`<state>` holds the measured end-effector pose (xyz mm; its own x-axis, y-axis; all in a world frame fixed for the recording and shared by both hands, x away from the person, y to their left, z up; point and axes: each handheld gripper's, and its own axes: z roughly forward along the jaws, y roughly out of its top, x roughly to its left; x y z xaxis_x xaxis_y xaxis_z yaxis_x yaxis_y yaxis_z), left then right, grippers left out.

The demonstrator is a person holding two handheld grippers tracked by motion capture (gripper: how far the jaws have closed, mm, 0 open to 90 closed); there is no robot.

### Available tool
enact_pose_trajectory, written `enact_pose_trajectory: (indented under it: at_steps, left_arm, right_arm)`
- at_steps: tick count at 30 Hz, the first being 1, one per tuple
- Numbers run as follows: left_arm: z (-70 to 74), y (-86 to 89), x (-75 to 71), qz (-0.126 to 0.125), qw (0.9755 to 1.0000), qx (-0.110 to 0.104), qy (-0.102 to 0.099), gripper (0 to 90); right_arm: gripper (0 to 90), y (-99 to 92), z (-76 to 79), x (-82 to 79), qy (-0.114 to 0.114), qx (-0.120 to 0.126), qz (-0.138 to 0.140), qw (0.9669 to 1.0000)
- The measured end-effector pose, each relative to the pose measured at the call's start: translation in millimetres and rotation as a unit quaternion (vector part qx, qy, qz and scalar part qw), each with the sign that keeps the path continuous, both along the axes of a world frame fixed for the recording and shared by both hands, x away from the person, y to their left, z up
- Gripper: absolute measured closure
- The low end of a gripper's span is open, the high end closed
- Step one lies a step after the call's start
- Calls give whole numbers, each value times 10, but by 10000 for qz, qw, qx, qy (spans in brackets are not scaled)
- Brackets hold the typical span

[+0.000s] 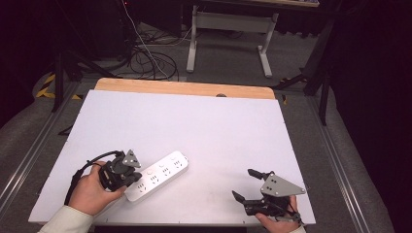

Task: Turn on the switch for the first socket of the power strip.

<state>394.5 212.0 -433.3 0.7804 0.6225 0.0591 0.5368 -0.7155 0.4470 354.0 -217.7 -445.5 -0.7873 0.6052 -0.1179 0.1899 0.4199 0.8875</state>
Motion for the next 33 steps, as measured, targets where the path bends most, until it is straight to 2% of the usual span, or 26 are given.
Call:
enact_pose_trajectory:
  at_steps: [5,17,33]
  left_arm:
    - [-10,-7,2,-3,10000,-27,41,900]
    - [-14,-31,-13,60,10000,77,-10,900]
    - [-36,-42,-21,142,9999,74,-13,900]
  right_arm:
    - [179,-2,-1,-1,1,1,-3,10000]
    - [179,0,3,-7,-13,-7,10,10000]
    - [179,3,3,-11,-10,-28,25,10000]
